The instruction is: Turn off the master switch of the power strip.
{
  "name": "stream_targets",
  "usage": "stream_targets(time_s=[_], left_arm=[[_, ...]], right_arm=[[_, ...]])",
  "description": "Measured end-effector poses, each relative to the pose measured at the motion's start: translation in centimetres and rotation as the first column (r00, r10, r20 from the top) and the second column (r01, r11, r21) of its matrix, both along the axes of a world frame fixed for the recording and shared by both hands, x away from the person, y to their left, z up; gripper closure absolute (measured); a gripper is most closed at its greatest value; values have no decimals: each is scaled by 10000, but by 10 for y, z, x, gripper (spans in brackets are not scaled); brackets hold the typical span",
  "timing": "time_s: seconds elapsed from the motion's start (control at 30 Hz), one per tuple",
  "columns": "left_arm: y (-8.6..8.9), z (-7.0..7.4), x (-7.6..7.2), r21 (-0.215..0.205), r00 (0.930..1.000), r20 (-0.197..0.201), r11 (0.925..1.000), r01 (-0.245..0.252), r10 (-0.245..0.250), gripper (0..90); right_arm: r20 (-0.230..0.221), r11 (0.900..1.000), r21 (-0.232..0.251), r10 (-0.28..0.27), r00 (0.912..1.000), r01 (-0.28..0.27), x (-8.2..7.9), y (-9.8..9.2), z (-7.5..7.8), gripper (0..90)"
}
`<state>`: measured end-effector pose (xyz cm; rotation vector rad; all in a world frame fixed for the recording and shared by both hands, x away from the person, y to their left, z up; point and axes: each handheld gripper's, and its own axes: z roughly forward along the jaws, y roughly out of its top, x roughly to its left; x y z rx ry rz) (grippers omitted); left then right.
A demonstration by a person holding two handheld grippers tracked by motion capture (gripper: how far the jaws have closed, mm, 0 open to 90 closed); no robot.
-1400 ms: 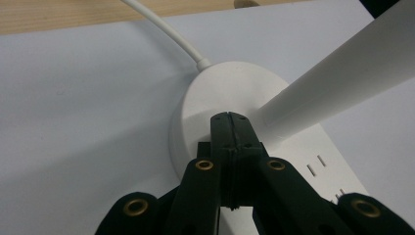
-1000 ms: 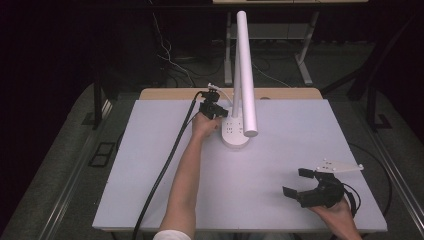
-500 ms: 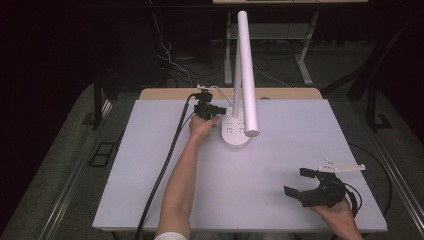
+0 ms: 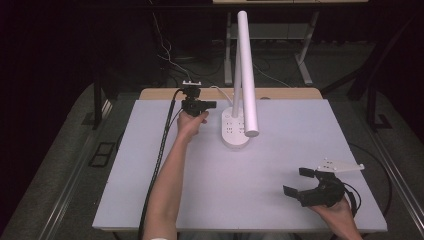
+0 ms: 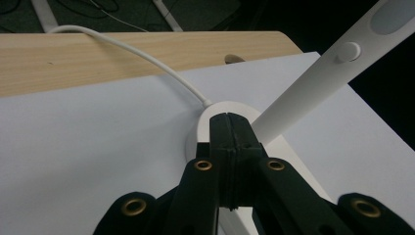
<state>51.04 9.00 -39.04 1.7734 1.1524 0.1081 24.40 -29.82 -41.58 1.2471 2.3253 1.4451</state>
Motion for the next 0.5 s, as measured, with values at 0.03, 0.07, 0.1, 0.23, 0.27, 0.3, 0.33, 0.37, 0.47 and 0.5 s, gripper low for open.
stream_targets(time_s=[0.03, 0.07, 0.1, 0.23, 0.27, 0.3, 0.33, 0.37, 0.47, 0.5], left_arm=[[3, 2, -2, 77, 10000, 76, 10000, -6, 6, 900], [5, 3, -3, -91, 9999, 120, 9999, -104, 105, 900], [8, 5, -5, -40, 9998, 190, 10000, -86, 87, 899], [19, 12, -13, -93, 9993, 345, 9999, -146, 149, 898], [22, 13, -15, -120, 9992, 370, 9998, -153, 157, 897], [26, 15, -18, -128, 9991, 408, 9998, -128, 133, 895], [30, 16, -20, -50, 9990, 441, 10000, -68, 70, 838], [33, 17, -22, -46, 9990, 436, 10000, -68, 70, 801], [44, 20, -29, -403, 9987, 496, 9990, 168, -148, 662], [48, 21, -31, -406, 9980, 572, 9987, 296, -272, 613]], right_arm=[[19, 10000, 0, -10, 10000, 10, 0, 0, 0, 0], [40, 10000, -2, -16, 10000, 16, 0, 0, 0, 0], [64, 10000, -16, -5, 10000, 6, 1, 1, -1, 0], [82, 10000, -17, 2, 10000, -2, 0, 1, 0, 0], [81, 10000, -18, 1, 10000, -1, 1, 1, 0, 0], [78, 10000, -17, -1, 10000, 2, 1, 1, 0, 0], [81, 10000, -16, -3, 10000, 3, 1, 1, 0, 0], [75, 10000, -14, -1, 10000, 1, 1, 1, 0, 0], [55, 10000, -8, 21, 10000, -21, 0, 2, 0, 0], [51, 10000, -9, 24, 10000, -24, 0, 2, 0, 0]])
